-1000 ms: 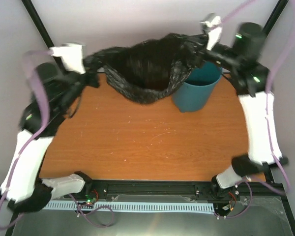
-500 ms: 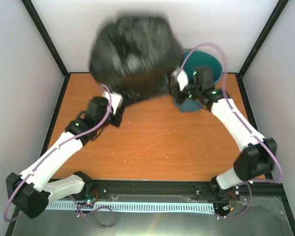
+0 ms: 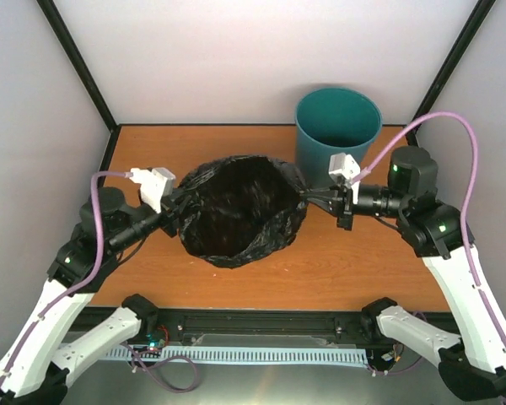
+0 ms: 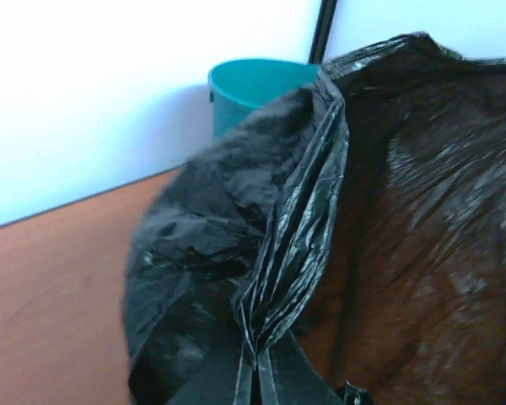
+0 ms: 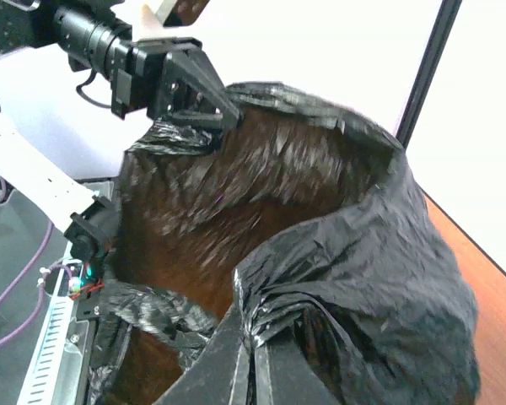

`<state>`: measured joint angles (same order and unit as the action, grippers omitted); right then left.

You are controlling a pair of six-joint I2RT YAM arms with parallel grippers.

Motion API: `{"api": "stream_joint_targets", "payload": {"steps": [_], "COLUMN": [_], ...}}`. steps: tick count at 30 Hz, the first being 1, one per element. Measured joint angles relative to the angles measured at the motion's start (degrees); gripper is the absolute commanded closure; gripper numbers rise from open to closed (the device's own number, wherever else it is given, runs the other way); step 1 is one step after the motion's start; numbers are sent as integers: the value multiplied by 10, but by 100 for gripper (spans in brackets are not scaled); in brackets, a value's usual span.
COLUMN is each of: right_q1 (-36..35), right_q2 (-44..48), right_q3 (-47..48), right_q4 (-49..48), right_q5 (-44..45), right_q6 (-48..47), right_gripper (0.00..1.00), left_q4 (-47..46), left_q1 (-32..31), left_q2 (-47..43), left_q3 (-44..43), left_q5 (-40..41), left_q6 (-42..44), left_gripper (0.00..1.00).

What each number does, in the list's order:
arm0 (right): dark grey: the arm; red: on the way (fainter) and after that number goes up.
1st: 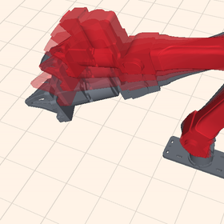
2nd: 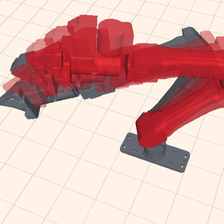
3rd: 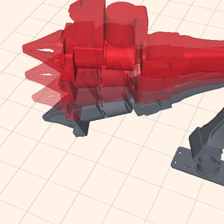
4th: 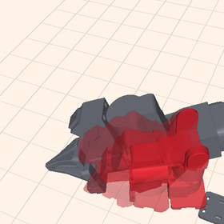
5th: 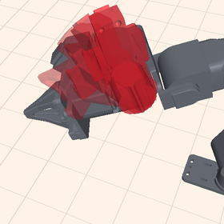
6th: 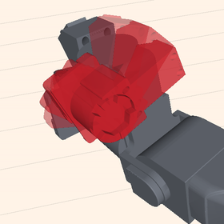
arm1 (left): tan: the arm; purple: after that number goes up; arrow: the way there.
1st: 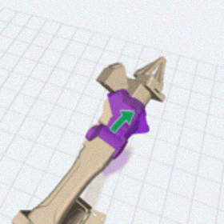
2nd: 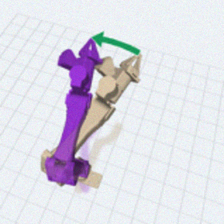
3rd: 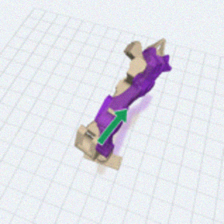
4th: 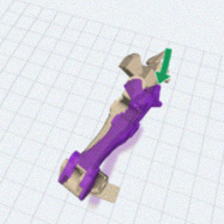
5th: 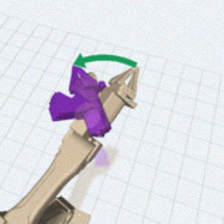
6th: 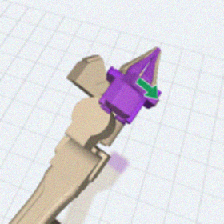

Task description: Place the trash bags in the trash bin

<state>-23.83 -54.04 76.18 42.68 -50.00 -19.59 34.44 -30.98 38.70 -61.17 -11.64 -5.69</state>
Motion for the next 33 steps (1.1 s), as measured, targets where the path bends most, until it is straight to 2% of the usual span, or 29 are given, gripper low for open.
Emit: {"api": "stream_joint_targets", "payload": {"steps": [4, 9, 15, 18, 23, 25, 28, 31, 33], "right_q1": [0, 0, 1, 3, 10, 12, 13, 13, 11], "right_q2": [-48, -137, -276, -374, -533, -520, -416, -275, -191], "right_q3": [23, 40, 126, 228, 537, 579, 538, 429, 344], "right_q4": [-2, -26, -47, -21, 69, 67, 35, -40, -97], "right_q5": [3, 71, 149, 183, 199, 191, 170, 151, 136], "right_q6": [30, 79, 109, 111, 101, 97, 88, 79, 74], "right_gripper": [97, 97, 97, 97, 97, 97, 97, 97, 97], "left_q4": [21, 43, 39, 53, 91, 95, 64, 7, -34], "left_q1": [0, 0, 7, 14, 17, 17, 17, 17, 17], "left_q2": [36, 119, 242, 308, 367, 362, 305, 204, 132], "left_q3": [-11, -94, -170, -203, -345, -414, -466, -419, -357], "left_q5": [12, 72, 143, 183, 228, 247, 251, 224, 211], "left_q6": [-24, -69, -87, -87, -73, -62, -44, -31, -24], "left_gripper": [99, 99, 99, 99, 99, 99, 99, 97, 98]}}
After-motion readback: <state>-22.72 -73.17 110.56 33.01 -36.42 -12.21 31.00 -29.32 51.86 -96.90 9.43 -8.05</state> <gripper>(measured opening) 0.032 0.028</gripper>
